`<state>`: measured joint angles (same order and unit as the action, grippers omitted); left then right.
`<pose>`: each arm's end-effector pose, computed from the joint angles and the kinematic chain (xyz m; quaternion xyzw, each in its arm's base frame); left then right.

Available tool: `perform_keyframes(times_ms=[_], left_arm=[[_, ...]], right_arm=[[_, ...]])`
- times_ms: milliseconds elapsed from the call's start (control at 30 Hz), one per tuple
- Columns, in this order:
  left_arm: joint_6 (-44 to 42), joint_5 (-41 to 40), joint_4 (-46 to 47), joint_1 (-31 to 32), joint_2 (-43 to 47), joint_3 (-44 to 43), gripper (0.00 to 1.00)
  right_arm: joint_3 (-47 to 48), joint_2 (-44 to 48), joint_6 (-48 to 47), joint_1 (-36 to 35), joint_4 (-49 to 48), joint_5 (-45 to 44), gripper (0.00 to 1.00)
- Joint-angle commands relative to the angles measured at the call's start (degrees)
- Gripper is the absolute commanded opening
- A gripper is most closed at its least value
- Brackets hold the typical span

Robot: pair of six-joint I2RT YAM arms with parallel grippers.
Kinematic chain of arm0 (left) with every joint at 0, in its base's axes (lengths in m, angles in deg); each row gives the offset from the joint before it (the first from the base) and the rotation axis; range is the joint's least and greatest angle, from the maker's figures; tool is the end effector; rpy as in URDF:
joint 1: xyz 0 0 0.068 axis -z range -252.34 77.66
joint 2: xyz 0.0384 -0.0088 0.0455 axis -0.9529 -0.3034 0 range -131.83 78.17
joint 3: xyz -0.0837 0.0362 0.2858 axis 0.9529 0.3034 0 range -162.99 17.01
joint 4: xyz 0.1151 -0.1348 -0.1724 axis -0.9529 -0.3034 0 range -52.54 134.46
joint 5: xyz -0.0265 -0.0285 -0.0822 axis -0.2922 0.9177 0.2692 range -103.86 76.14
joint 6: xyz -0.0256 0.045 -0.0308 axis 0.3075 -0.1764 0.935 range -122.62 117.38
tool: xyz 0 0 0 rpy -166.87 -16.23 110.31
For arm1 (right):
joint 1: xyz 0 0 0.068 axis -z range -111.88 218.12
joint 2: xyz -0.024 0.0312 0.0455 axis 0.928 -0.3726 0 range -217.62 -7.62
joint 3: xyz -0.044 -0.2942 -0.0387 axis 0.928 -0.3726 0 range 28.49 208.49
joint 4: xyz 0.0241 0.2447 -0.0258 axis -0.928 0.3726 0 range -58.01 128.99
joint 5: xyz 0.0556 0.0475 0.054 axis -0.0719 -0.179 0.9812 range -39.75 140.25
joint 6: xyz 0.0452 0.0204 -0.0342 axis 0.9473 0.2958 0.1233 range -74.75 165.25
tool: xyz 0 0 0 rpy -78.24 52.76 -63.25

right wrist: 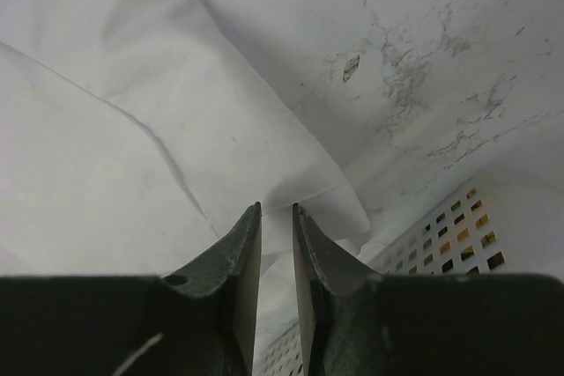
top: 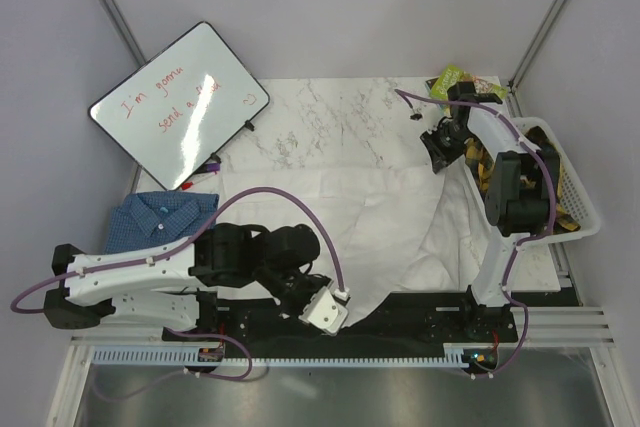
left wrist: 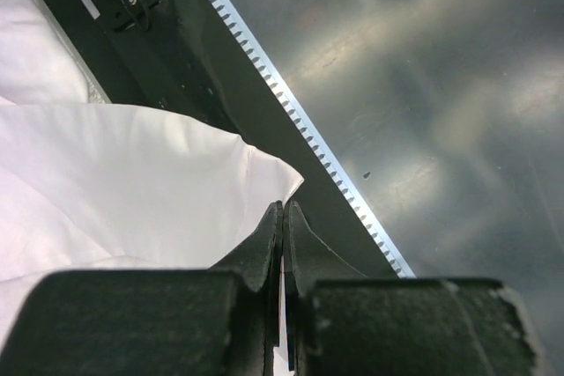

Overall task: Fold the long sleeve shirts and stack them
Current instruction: Fold the shirt

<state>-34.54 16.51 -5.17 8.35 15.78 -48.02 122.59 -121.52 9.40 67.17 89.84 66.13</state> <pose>0.0082 -0.1894 0.3605 0.8003 0.4182 -0.3680 0.2216 0.3996 0.0188 0.2448 -0.3250 0.9296 0.0991 0.1428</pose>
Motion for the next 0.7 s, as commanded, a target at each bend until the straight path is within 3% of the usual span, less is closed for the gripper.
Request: perform_keyframes(times_ms=[0,367,667], left_arm=[[-2.9,3.3,-3.3,-0.2,1.4,-2.5,0.02],[-8.4,2.5,-11.4,-0.2,1.6,-3.3,0.02],[-4.9,3.7,-9.4,-0.2,-0.2,-5.3,0.02]], right_arm=[[-1.2,0.6,-0.4,-0.2,1.2,-2.8,0.27],[2.8,3.5,-0.8,-0.7,7.2,6.7,0.33],[-3.0,1.0,0.0,-2.4,1.5,-1.5,0.30]])
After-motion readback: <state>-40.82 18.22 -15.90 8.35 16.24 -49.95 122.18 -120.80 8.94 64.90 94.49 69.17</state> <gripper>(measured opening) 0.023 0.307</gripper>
